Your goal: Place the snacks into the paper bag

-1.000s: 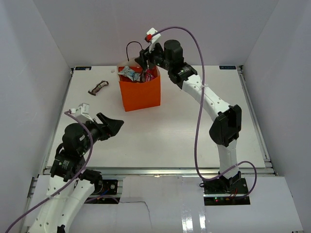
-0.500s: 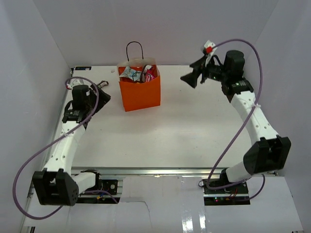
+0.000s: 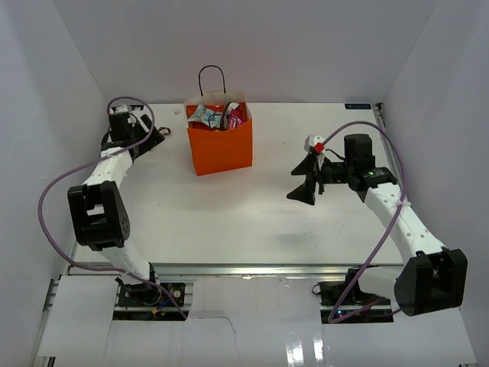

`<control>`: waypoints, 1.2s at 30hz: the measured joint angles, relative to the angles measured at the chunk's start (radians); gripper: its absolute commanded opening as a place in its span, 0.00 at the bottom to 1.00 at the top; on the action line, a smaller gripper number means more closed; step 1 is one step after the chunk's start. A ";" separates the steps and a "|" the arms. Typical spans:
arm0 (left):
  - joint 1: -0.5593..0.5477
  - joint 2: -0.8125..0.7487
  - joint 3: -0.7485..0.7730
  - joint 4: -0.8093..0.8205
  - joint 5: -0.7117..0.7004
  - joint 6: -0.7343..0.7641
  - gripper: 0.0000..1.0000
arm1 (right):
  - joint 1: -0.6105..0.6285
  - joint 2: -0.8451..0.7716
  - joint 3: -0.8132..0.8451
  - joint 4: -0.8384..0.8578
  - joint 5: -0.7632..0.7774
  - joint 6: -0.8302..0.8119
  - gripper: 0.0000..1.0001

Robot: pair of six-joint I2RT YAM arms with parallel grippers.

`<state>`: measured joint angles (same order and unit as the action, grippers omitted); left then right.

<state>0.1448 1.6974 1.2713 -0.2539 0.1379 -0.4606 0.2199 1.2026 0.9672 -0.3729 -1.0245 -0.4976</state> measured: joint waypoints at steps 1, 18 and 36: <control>0.000 0.023 0.000 0.027 -0.002 0.029 0.89 | 0.000 0.000 0.000 -0.015 0.002 -0.023 0.93; 0.000 0.514 0.253 0.291 -0.098 0.555 0.85 | -0.017 0.269 0.161 -0.154 0.028 -0.199 0.91; -0.004 0.639 0.404 0.351 -0.094 0.636 0.54 | -0.049 0.443 0.332 -0.240 0.008 -0.240 0.88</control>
<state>0.1406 2.3363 1.6749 0.0975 0.0437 0.1749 0.1711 1.6455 1.2991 -0.6128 -1.0164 -0.7372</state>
